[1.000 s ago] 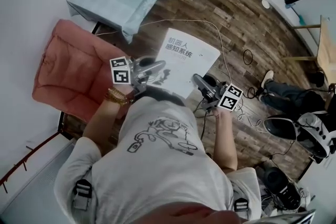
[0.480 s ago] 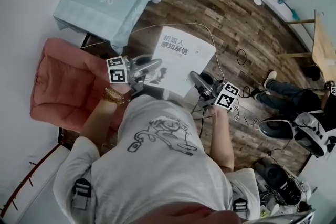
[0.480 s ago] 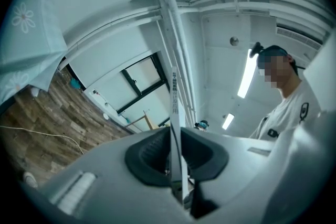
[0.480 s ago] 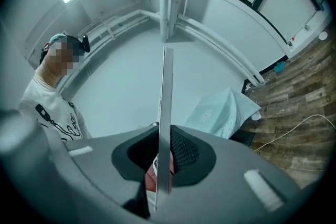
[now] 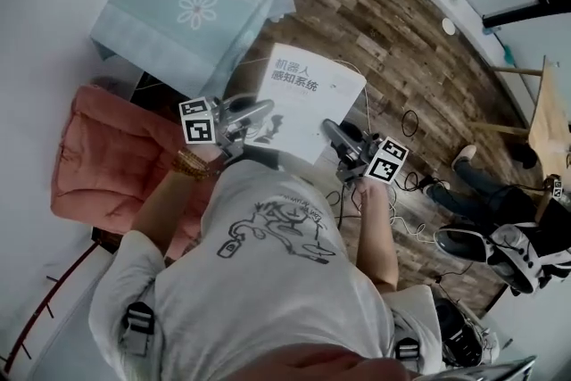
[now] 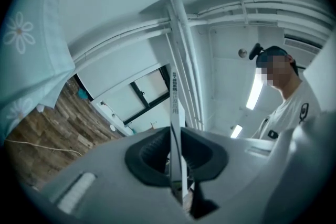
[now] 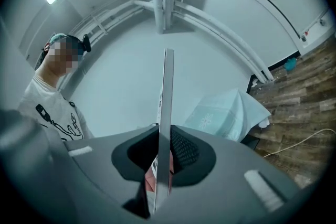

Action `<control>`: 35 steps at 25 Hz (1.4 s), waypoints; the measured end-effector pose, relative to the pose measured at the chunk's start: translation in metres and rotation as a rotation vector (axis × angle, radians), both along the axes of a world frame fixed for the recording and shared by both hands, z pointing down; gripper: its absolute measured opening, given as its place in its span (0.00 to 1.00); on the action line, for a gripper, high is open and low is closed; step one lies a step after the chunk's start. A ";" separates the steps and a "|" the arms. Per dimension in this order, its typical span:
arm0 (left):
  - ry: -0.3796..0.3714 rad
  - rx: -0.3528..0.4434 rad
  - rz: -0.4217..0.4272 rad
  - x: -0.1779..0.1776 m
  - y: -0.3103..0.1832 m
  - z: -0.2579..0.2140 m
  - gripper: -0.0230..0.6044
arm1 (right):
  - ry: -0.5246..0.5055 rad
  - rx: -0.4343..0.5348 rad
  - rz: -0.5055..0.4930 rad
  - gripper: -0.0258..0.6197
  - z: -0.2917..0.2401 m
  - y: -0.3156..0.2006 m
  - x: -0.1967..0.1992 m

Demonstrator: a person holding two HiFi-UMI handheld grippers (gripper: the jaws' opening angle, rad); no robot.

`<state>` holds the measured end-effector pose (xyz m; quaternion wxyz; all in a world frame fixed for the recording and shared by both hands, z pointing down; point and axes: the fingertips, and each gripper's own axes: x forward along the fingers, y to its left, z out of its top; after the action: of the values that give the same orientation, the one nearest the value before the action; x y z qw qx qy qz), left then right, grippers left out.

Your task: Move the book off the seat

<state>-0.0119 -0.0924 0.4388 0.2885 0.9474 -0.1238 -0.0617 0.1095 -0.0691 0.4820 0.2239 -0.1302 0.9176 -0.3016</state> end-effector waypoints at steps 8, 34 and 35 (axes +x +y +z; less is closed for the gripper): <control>0.007 0.102 -0.164 0.006 0.012 -0.025 0.11 | 0.000 0.109 -0.120 0.12 -0.027 -0.011 0.008; 0.017 -0.161 0.235 -0.008 0.000 0.022 0.11 | 0.054 -0.138 0.442 0.12 0.002 0.042 -0.020; 0.024 -0.158 0.203 -0.009 -0.003 0.023 0.11 | 0.062 -0.138 0.420 0.12 0.003 0.035 -0.018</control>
<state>-0.0205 -0.0952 0.4618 0.3685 0.9286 -0.0281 -0.0333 0.0911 -0.0336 0.4848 0.2439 -0.3426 0.8540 -0.3064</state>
